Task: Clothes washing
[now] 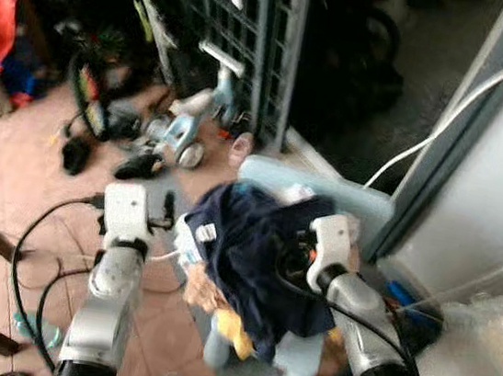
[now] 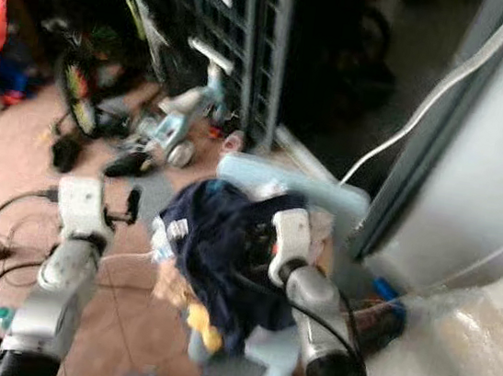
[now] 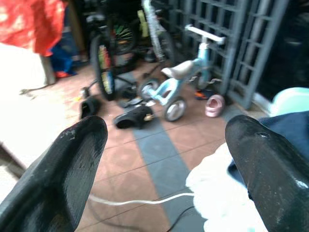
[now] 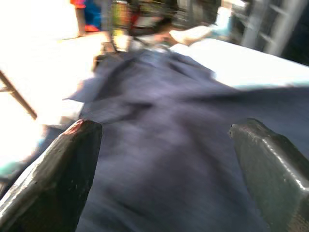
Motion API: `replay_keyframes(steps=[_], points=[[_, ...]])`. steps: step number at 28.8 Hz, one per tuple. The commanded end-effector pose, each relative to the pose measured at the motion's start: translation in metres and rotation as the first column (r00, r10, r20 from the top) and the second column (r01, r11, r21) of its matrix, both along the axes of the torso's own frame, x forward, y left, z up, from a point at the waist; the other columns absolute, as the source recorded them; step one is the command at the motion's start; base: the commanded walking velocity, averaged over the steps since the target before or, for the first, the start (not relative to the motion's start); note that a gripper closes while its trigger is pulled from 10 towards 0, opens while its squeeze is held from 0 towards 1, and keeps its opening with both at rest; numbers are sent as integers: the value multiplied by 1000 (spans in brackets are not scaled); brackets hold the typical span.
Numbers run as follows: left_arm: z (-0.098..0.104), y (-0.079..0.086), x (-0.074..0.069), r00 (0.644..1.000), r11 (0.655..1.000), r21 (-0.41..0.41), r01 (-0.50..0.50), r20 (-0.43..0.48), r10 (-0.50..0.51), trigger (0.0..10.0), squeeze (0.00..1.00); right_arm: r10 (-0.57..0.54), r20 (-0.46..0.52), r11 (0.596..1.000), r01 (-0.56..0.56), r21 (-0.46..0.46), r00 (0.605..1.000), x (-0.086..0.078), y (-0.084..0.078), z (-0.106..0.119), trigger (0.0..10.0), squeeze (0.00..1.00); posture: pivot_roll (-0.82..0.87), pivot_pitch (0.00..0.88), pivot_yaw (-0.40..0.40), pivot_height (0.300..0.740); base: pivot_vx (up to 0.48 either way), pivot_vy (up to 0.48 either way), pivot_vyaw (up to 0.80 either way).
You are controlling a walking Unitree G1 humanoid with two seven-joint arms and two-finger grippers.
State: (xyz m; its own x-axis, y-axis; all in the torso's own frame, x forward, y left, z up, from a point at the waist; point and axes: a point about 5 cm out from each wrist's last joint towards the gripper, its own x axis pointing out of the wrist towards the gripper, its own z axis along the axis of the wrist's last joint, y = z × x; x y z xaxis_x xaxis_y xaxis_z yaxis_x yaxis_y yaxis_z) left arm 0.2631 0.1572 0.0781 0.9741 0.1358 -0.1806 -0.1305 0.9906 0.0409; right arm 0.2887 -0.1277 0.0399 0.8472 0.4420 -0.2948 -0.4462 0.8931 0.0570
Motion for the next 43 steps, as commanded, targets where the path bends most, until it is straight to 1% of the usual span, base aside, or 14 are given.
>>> replay_keyframes(steps=[1, 5, 14, 15, 16, 25, 27, 28, 31, 32, 36, 41, 42, 43], points=[[2, 6, -3, 1000, 999, 23, -30, -9, 30, 10000, 0, 51, 23, 999, -52, 7, 998, 0, 11, 6, 10000, 0, 6, 0, 28, 740, 0, 0, 800], [-3, 10, -7, 998, 999, 18, -42, -46, 42, 10000, 0, 48, -9, 999, -48, -9, 999, 0, 14, 2, 10000, 0, 12, 0, 28, 740, 0, 0, 0], [0, 9, -8, 999, 1000, 24, -7, -42, 8, 10000, 0, 27, -115, 989, -44, -145, 993, 0, 14, -13, 10000, 0, 20, 0, 28, 740, 0, 242, 0], [0, 9, -8, 999, 1000, 25, -8, -46, 9, 10000, 0, 24, -125, 985, -45, -168, 992, -1, 14, -14, 8353, 0, 19, 0, 26, 740, 0, 0, 0], [0, 8, -8, 999, 1000, 25, -8, -47, 10, 10000, 0, 16, -129, 983, -39, -181, 992, -1, 13, -15, 0, 0, 18, 0, 26, 740, 0, 0, 0], [0, 6, -6, 999, 1000, 23, -5, -48, 6, 10000, 0, -42, -142, 959, 0, -283, 989, 1, 6, -19, 0, 0, 16, 0, 19, 740, 0, 0, 0], [0, 5, -5, 999, 1000, 21, -6, -47, 7, 10000, 0, -95, -76, 950, 67, -305, 993, 6, 1, -12, 0, 0, 16, 0, 16, 740, 0, 0, 0], [1, 5, -6, 999, 1000, 21, -8, -46, 9, 10000, 0, -108, -47, 945, 88, -316, 993, 8, -1, -9, 2706, 0, 16, 0, 16, 740, 0, 0, 0], [1, 5, -5, 999, 1000, 19, -9, -46, 10, 10000, 0, -116, -9, 924, 104, -369, 993, 9, -5, -5, 3020, 0, 15, 0, 15, 740, 0, 0, 0], [1, 4, -5, 999, 1000, 19, -8, -47, 9, 10000, 0, -98, -14, 911, 84, -403, 995, 8, -7, -6, 10000, 0, 13, 0, 16, 740, 0, 0, 0], [1, 4, -5, 999, 1000, 18, -4, -48, 5, 10000, 0, -100, -33, 910, 78, -408, 994, 6, -8, -9, 10000, 0, 8, 0, 16, 740, 0, 0, 0], [0, 2, -5, 999, 1000, 19, 3, -48, -2, 10000, 0, 13, -55, 838, -41, -544, 998, 1, -12, -17, 10000, 0, 3, 0, 13, 740, 0, 0, 0], [0, 1, -4, 999, 1000, 19, 4, -47, -3, 10000, 0, 42, -72, 822, -75, -565, 997, -1, -13, -20, 7451, 0, 3, 0, 12, 740, 0, 0, 0], [0, 1, -4, 999, 1000, 19, 5, -47, -4, 10000, 0, 55, -84, 813, -93, -575, 995, -3, -14, -22, 0, 0, 3, 0, 12, 740, 0, 0, 0]])
